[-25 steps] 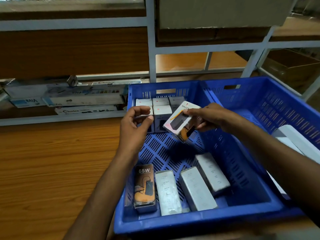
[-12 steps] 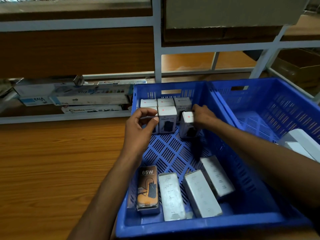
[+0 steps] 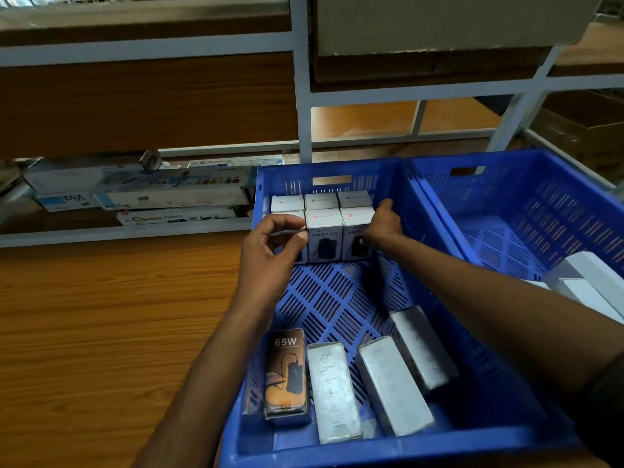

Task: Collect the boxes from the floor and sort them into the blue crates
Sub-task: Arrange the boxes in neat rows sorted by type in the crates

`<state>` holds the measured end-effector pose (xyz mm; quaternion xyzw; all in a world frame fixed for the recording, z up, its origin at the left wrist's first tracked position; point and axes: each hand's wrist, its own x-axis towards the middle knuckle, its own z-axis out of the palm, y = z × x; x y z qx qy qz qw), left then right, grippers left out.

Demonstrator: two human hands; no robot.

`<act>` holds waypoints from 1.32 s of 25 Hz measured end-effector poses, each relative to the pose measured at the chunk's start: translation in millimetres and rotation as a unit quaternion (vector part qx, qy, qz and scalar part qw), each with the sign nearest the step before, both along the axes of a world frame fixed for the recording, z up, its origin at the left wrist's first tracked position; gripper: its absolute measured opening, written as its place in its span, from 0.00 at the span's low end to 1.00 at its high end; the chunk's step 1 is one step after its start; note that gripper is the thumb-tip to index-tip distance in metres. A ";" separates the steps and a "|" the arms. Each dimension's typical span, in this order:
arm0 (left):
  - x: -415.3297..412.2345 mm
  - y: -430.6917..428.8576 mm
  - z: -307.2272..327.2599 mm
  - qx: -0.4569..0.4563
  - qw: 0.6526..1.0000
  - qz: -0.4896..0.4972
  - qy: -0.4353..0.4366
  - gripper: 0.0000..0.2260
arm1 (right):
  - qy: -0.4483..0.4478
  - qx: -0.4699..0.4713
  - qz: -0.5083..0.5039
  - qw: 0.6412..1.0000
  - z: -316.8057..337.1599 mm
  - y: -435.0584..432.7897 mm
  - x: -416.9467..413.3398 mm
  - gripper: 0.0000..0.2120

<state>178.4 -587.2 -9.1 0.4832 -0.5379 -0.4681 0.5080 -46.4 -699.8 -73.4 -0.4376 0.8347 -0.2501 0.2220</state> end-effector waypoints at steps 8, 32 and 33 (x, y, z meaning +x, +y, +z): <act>1.8 -2.4 -3.7 -0.017 1.000 -0.001 0.009 0.06 | -0.064 -0.072 -0.008 0.995 40.0 37.3 13.2 0.42; -1.3 0.7 -5.3 0.008 0.999 -0.026 -0.016 0.14 | -0.306 -0.033 0.236 0.921 71.4 92.3 24.5 0.12; -1.7 0.1 -4.9 0.023 0.999 -0.025 -0.014 0.15 | -0.370 -0.064 0.215 0.901 73.5 89.3 21.0 0.12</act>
